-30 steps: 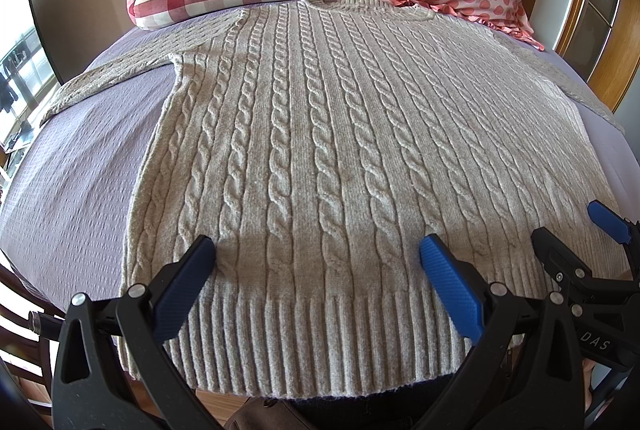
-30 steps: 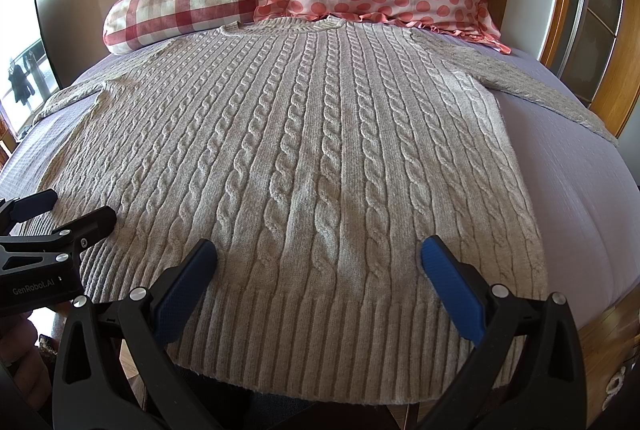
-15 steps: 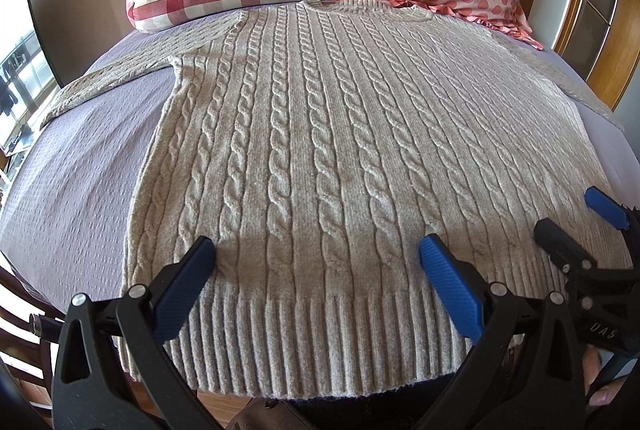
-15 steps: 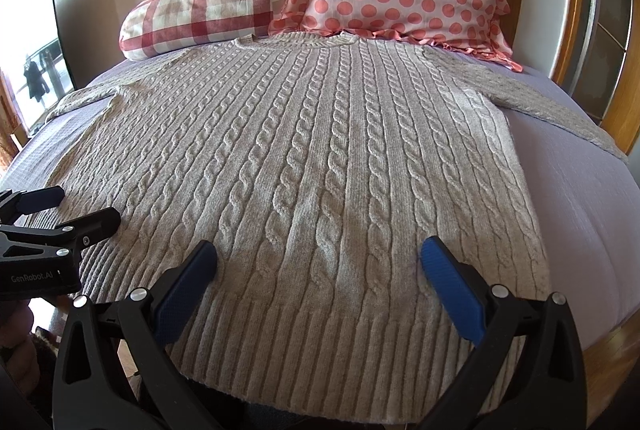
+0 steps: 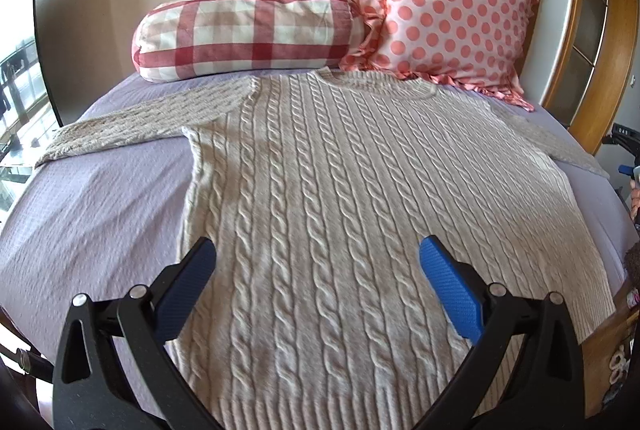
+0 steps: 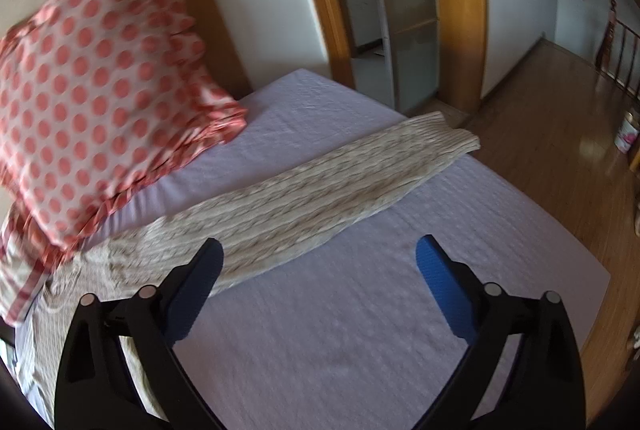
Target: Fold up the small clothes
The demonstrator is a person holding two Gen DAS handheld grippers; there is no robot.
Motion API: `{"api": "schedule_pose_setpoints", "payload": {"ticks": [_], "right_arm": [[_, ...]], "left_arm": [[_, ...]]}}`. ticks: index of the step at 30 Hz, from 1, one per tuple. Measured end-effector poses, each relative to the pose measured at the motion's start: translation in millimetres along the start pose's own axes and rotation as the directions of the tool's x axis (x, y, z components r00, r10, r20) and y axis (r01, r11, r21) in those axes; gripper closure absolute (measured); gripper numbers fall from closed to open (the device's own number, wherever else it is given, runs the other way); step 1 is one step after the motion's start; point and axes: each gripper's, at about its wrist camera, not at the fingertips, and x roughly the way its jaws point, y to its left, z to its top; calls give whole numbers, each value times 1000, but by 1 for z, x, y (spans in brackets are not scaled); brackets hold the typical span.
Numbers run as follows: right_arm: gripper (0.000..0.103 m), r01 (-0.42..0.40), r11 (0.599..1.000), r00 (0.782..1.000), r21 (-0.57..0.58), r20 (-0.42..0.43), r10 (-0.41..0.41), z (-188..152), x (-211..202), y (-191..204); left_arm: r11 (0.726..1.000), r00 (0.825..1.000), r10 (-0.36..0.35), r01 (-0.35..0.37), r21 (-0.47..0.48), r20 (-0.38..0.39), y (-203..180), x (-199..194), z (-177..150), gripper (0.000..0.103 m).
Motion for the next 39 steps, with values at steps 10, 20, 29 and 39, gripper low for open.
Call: {"api": "schedule_pose_setpoints", "payload": {"ticks": [10,20,29,39], "right_arm": [[61,66,919,997,388,-71,-42,33,78,-80],[94,-65,934,996,352,75,41,34,60,-66],[95,-556,789,803,-261,76,590,-18,-96,193],[82,-798,453,601,-397,-567,563,-241,-89,403]], "left_arm": [[985,988,144,-139,-97,47,53,7,26,2],[978,996,67,-55,-203,56,97,14,28,2],[914,993,15,35,-404,121,187,0,33,2],[807,995,36,25,-591,91,274,14,47,2]]}}
